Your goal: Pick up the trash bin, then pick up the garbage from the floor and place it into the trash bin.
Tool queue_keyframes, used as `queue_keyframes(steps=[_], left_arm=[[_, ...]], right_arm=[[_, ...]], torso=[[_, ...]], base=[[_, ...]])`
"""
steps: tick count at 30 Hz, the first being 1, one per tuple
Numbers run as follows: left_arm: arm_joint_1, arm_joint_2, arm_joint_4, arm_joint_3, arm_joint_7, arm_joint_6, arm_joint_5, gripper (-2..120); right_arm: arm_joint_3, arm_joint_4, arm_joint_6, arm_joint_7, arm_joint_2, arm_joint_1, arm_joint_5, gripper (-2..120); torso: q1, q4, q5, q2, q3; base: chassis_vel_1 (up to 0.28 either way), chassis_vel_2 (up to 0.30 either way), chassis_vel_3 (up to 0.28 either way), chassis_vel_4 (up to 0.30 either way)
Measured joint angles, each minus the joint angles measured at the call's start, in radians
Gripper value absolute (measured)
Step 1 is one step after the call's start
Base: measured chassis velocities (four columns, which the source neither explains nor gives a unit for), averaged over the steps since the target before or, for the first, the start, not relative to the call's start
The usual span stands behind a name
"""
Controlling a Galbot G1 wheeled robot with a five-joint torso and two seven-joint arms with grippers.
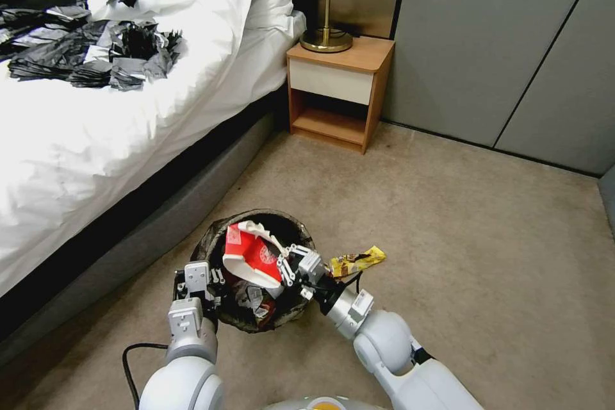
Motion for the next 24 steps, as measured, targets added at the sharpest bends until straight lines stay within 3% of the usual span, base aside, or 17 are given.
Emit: queue_keyframes(steps=[1,7,9,18,24], left_arm=[[0.0,0.0,0.0,0.0,0.0,0.0,0.0,1],[-0.007,0.001,0.0,-0.001,0.0,0.0,-0.004,1],[-0.007,0.001,0.0,-0.001,0.0,0.0,-0.004,1],[-0.007,0.0,0.0,-0.002,0.001,0.001,-0.005,1],[-0.005,-0.002,0.002,-0.001,0.001,0.001,-0.004,1]], right_arm=[[0.0,0.0,0.0,0.0,0.0,0.0,0.0,13],[-0.002,0.001,0.015,0.0,-0.003,-0.025,-0.017,40],[-0.002,0.001,0.016,0.0,-0.004,-0.026,-0.018,41],[-0.002,0.016,0.025,0.0,-0.008,-0.043,-0.023,79],[-0.002,0.032,0.032,0.0,-0.007,-0.05,-0.025,96]], torso=[[0.0,0.0,0.0,0.0,0.0],[0.0,-0.0001,0.0001,0.0,0.0],[0.0,0.0,0.0,0.0,0.0],[0.0,0.0,0.0001,0.0,0.0],[0.0,0.0,0.0,0.0,0.0]], base=[[0.0,0.0,0.0,0.0],[0.0,0.0,0.0,0.0],[0.0,0.0,0.0,0.0],[0.0,0.0,0.0,0.0],[0.0,0.0,0.0,0.0]])
